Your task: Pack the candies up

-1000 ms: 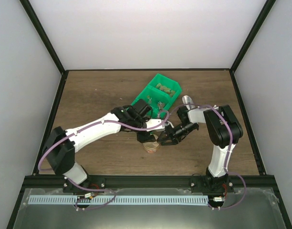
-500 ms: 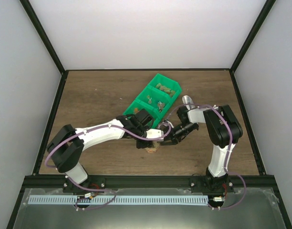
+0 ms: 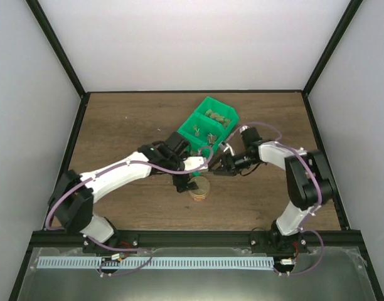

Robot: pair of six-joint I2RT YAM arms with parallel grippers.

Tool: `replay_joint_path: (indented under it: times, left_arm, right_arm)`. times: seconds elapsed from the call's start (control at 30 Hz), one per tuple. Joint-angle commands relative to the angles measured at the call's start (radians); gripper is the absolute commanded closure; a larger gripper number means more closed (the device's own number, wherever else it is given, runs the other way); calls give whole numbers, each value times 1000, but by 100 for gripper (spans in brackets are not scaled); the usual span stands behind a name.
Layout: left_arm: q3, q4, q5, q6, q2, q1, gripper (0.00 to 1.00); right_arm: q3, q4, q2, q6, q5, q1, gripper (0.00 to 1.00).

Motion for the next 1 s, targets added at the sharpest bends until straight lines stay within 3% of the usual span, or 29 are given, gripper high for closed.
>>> replay_joint_path:
  times: [0.0,0.13,0.2,0.27,0.33,0.4,0.43,0.5,0.57,0.67,0.7,0.87,0.97]
  left_arm:
    - [49,24,23,-60,-118,39,0]
    - [26,107,24,-136,-227,96,0]
    - [-18,228,-1,-204,-296,122,0]
    - [-86,346,-35,-267,-350,123,0]
    - [-151,419,-5,-269,-387,123,0]
    - [-165,390,38,-225,-385,123,0]
    - [-160,360,49,-214,-376,123,0]
    - [-157,301,57,-196,-362,124,0]
    - [-183,265,88,-152,-372,126,0]
    - [-210,228,114,-119,-384,127,0]
    - [-208,216,114,-114,-380,127,0]
    - [-188,183,86,-96,-360,130,0]
    - [-193,185,73,-89,-358,136,0]
  right_arm:
    - [7,152,-148,44,-9,-82,21]
    - [-21,291,-364,31,80,-115,12]
    - [-98,474,-504,39,145,-114,1]
    - [-186,665,-615,78,195,-114,0]
    - [-277,872,-679,214,301,-110,0]
    - [-319,954,-696,399,501,-110,0]
    - [-327,990,-668,440,476,-109,0]
    - [-329,1033,-620,422,338,-87,0]
    - [-398,1050,-674,405,456,-14,0]
    - [-653,1281,-822,302,694,165,0]
    - [-709,1282,-841,266,764,232,0]
    - [-844,1315,-832,193,880,388,0]
    - [-851,1323,-784,149,937,408,0]
